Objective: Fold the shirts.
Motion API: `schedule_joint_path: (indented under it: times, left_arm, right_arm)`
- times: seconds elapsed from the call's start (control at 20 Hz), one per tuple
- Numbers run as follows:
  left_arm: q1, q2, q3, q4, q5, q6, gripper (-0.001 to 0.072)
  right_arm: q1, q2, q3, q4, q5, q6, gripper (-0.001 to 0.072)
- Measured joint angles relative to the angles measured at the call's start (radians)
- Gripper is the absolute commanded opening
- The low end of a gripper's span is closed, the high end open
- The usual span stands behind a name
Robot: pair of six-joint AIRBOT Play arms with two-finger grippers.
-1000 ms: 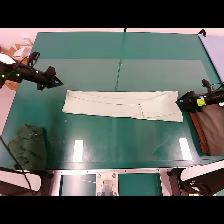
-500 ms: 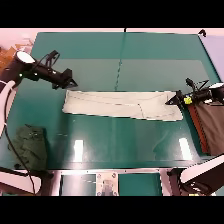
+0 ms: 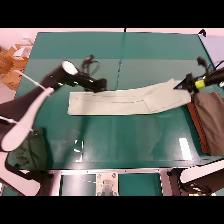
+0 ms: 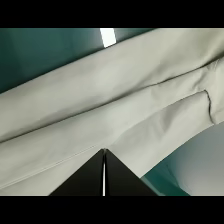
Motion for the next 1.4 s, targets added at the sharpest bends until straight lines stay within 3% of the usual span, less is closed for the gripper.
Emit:
schedule_joint_path:
  times: [0.3,0.7,0.85,1.0,1.15,1.4]
  left_arm:
    - [-0.195,-0.174,0.114,-0.051,0.131,0.0,0.0018]
    - [-0.238,-0.339,0.292,-0.067,0.077,-0.06,0.0019]
    - [-0.189,-0.35,0.387,-0.063,-0.061,-0.058,0.0018]
    - [-0.109,-0.344,0.525,0.005,-0.299,-0.059,0.0017]
    - [-0.02,-0.259,0.561,0.251,-0.495,-0.09,0.0017]
    - [0.09,-0.07,0.502,0.638,-0.66,-0.105,0.0019]
  right_arm:
    - [0.097,0.113,0.159,0.027,0.124,0.093,0.0018]
    - [0.166,0.169,0.191,0.031,0.182,0.152,0.0018]
    - [0.18,0.182,0.192,0.04,0.183,0.175,0.0018]
    - [0.228,0.196,0.192,0.067,0.185,0.201,0.0018]
    - [0.325,0.201,0.192,0.079,0.146,0.233,0.0018]
    - [0.594,0.158,0.192,0.077,-0.046,0.29,0.0019]
